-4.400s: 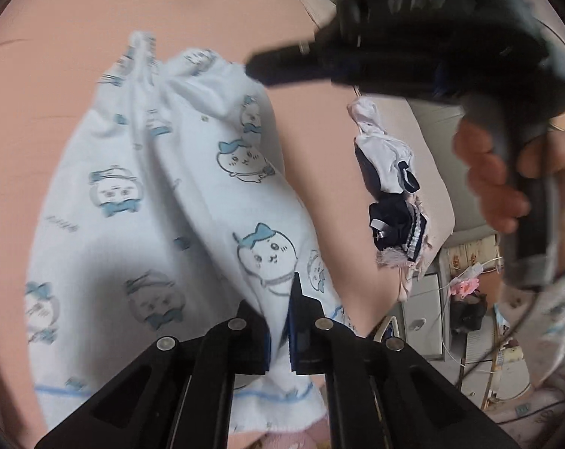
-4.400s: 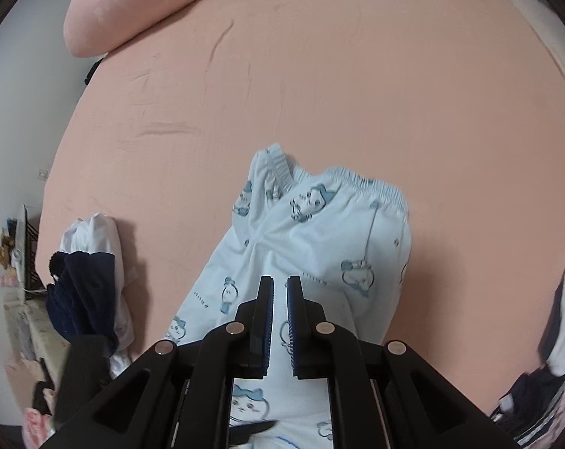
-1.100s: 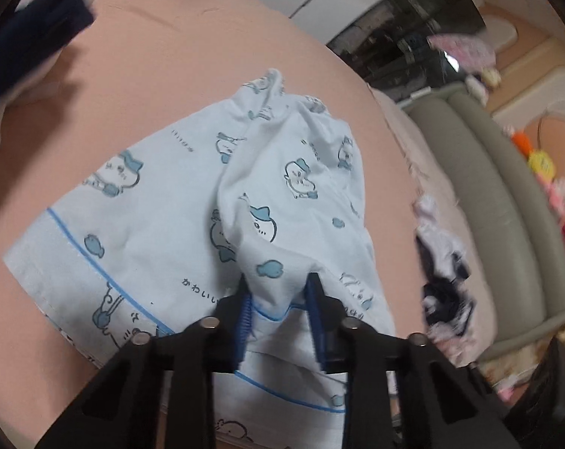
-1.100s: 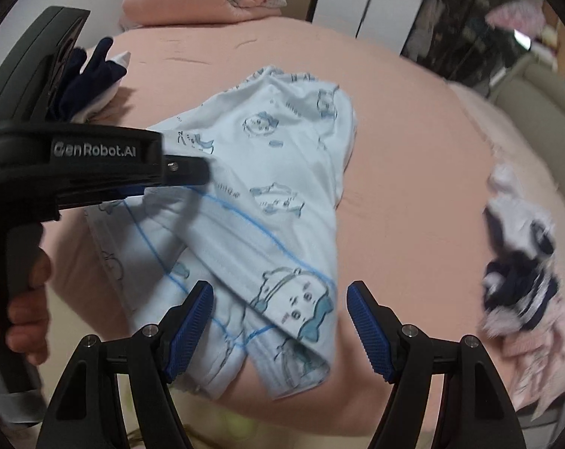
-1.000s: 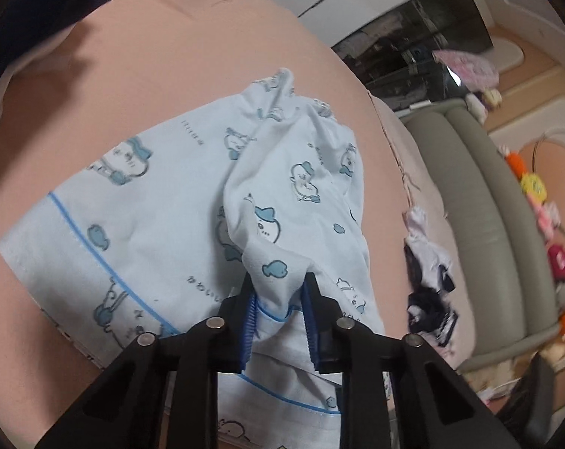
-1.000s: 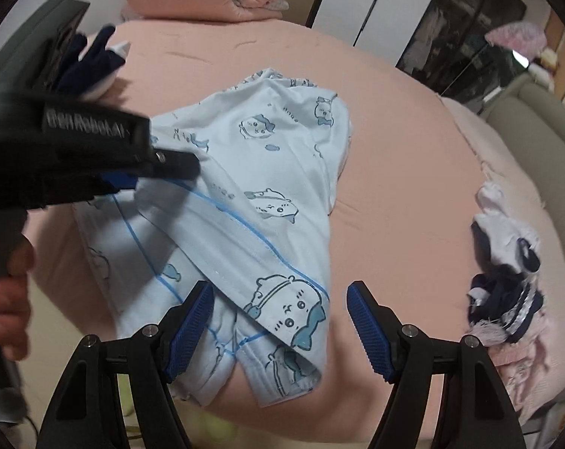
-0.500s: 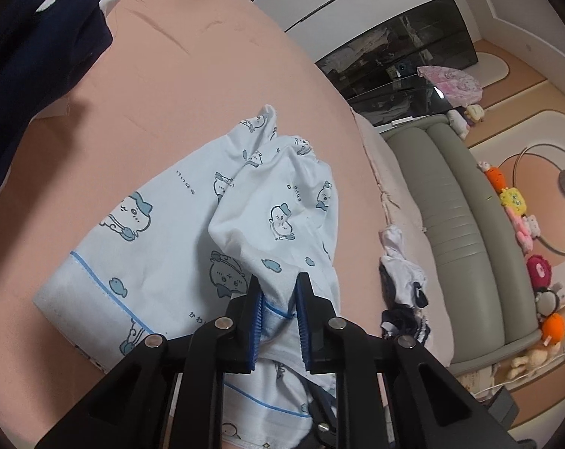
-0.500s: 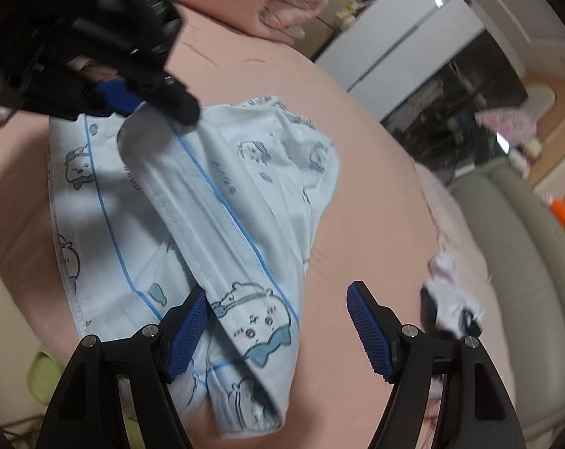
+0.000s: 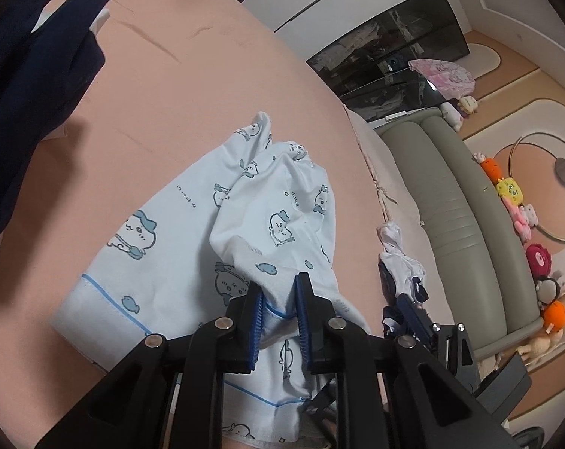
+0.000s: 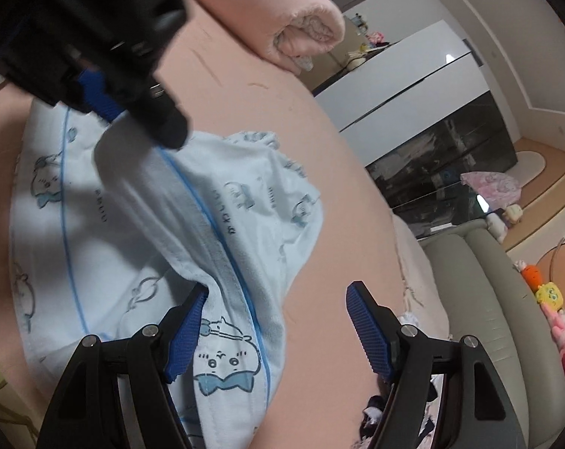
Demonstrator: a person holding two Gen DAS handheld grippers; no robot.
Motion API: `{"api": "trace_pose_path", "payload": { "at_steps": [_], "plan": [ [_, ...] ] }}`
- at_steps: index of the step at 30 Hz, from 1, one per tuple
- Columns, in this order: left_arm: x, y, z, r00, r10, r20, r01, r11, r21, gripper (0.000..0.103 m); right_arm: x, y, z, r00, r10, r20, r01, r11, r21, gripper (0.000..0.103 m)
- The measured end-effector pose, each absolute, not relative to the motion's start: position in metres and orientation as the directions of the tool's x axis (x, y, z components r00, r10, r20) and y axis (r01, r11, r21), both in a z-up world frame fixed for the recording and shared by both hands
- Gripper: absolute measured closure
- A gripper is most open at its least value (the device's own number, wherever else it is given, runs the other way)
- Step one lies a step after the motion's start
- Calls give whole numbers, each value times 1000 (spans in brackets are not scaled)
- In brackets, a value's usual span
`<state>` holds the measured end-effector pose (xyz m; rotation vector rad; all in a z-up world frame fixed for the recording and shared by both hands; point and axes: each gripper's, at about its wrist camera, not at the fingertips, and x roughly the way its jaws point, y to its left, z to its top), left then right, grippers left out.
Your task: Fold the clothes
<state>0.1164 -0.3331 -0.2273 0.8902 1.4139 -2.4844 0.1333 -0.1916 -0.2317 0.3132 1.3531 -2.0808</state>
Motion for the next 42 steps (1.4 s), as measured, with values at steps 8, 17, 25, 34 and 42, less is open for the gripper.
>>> {"api": "trace_pose_path", "payload": {
  "at_steps": [8,17,25,34,42],
  "plan": [
    [111,-330,-233,-786,195,-586,401,-560,-725,88,121,-193,-237,-739,-357,-571,668,-278,-690,92],
    [115,-340,-256,-821,283,-496,366,-407,-837,29,122,-184,-192,-718,-415,-558,694,-379,-612,92],
    [107,-337,-260,-869,319,-377,298,-271,-915,28,122,-187,-178,-686,-453,-570,727,-384,-570,92],
    [82,-319,-270,-862,382,-334,267,-220,-938,28,118,-185,-177,-680,-453,-577,733,-391,-557,92],
    [83,-323,-264,-850,362,-383,306,-253,-918,52,120,-179,-179,-642,-465,-609,766,-368,-527,92]
  ]
}}
